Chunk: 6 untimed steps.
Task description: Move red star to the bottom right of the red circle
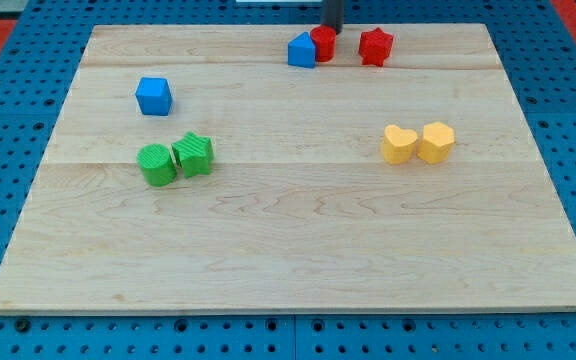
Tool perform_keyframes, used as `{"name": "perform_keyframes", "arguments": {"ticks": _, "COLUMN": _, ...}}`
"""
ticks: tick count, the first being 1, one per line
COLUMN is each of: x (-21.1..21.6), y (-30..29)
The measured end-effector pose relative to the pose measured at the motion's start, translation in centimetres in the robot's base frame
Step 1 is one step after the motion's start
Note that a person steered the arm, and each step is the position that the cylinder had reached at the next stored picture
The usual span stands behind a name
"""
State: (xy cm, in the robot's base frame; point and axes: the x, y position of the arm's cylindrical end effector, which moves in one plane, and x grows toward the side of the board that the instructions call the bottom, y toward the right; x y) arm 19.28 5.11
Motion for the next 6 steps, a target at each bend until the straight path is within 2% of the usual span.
{"name": "perform_keyframes", "arguments": {"ticks": 2, "x": 0.1, "y": 7.9}}
{"name": "perform_keyframes", "arguments": {"ticks": 3, "x": 2.9, "y": 12.5}}
{"name": "perform_keyframes", "arguments": {"ticks": 4, "x": 3.0, "y": 11.6}}
{"name": "perform_keyframes", "arguments": {"ticks": 5, "x": 3.1, "y": 4.4}}
{"name": "perform_keyframes", "arguments": {"ticks": 6, "x": 3.1, "y": 1.9}}
